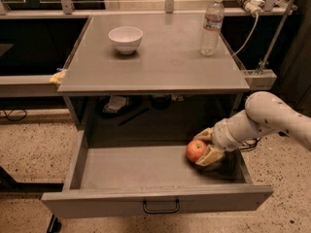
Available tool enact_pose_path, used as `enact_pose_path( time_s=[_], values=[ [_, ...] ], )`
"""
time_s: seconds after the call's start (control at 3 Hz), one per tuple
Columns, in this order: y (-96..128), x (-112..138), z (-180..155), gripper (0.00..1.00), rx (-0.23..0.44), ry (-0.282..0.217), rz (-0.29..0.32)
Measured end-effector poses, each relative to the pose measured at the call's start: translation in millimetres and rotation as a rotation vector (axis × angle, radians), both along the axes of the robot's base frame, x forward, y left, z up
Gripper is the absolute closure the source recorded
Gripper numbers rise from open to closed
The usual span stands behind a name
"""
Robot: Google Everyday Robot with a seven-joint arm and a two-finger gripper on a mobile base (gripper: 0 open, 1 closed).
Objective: Place apple into top drawer
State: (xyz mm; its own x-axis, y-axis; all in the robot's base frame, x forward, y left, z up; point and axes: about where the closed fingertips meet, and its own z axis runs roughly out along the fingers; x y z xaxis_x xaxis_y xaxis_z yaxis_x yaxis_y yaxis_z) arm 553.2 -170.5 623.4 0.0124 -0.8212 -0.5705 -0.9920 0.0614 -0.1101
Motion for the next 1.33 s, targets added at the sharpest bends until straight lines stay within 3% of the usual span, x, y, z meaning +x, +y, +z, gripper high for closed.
enact_pose_path(
  time_s=[0.67,1.0,1.33],
  values=[
    [0.1,0.0,-0.1,0.13,0.0,0.0,0.0],
    [0.2,0.0,-0.2,0.0,0.0,0.0,0.0],
    [0.2,0.0,-0.2,0.0,0.0,0.0,0.0]
  ],
)
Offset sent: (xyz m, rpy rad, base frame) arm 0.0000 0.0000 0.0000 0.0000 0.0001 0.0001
